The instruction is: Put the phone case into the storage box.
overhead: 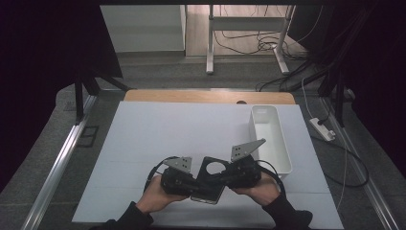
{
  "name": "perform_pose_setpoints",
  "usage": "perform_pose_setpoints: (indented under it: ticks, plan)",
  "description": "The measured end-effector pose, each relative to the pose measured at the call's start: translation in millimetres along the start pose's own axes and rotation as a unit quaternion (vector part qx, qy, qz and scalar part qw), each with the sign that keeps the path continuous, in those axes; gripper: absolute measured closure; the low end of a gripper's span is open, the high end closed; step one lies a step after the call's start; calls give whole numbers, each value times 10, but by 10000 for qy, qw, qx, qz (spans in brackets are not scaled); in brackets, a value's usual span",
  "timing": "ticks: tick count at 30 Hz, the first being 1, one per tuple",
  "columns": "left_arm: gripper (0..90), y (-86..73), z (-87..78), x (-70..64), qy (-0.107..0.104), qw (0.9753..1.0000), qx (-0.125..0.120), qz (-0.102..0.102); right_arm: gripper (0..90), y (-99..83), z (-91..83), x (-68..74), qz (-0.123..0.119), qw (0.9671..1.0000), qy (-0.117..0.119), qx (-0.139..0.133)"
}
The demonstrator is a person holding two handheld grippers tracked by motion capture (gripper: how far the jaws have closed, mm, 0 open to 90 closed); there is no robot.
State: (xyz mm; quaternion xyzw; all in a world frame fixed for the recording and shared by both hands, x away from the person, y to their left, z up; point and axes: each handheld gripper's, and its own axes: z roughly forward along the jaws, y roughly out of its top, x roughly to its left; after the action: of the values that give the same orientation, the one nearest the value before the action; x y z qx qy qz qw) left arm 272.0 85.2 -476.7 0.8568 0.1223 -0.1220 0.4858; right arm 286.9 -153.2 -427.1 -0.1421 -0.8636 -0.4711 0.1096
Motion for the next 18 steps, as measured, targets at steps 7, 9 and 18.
perform_pose_setpoints:
  ticks: [7, 9, 18]
  plan:
    - [851, 4, -27, 1, 368, 9991, 175, -86, 614, 9, -11, 13, -27, 9989, -456, -114]
    - [851, -3, -30, 3, 496, 9985, 206, -138, 513, 13, -32, 5, 49, 9976, -668, -174]
    - [850, -28, -54, 19, 917, 9950, 247, -304, 176, 19, -93, -9, 87, 9882, -1498, -314]
